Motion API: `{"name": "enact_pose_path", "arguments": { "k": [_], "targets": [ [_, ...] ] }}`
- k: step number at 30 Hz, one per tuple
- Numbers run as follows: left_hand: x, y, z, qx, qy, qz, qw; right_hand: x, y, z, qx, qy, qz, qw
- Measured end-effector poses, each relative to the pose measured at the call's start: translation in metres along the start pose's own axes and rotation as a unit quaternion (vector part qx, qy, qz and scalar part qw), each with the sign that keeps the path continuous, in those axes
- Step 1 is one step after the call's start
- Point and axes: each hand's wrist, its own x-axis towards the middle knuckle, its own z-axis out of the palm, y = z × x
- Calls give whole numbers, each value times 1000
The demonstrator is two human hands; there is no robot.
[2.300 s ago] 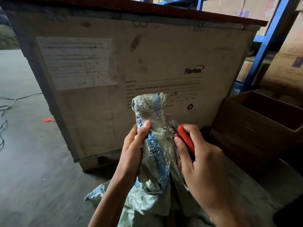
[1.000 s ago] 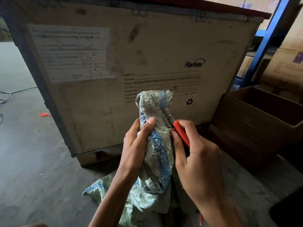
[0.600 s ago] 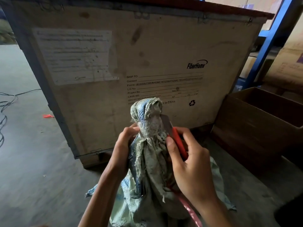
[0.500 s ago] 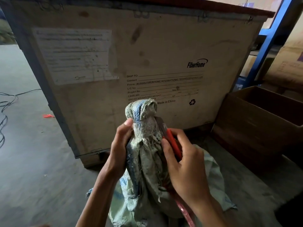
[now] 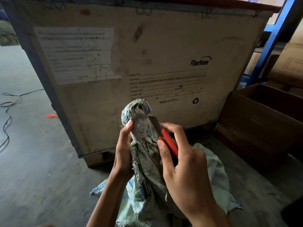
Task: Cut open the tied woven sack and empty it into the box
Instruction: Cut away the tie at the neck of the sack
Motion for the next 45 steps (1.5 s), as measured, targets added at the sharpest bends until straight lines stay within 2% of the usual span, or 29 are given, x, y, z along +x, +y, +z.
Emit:
{"name": "enact_pose_path", "arguments": {
  "k": [5,13,20,24,30,36,39,42,45],
  "targets": [
    [0,0,1,31,-1,32,999,1,0,-3,-22,-2,-7,1000],
    [-2,-1,6,38,-14,31,999,3,-2,-4,-39,11,-20,999],
    [-2,4,5,72,46,53,995,4,-7,-10,-55,-4,-7,998],
    [0,2,2,73,54,53,994,1,-15,-13,-118,-27,-7,993],
    [-1,-2,6,155,96,100,978,-7,-16,-12,-140,-54,14,989],
    [3,1,-3,61,130,71,987,-23,-17,-7,-122,-121,39,984],
    [3,4,-1,61,104,39,992,-22,-13,-14,-102,-127,47,985],
    [0,7,2,56,102,34,993,-14,-7,-31,-91,-104,44,989],
    [3,3,-3,75,102,35,991,-1,0,-48,-35,-28,61,997]
  ]
}}
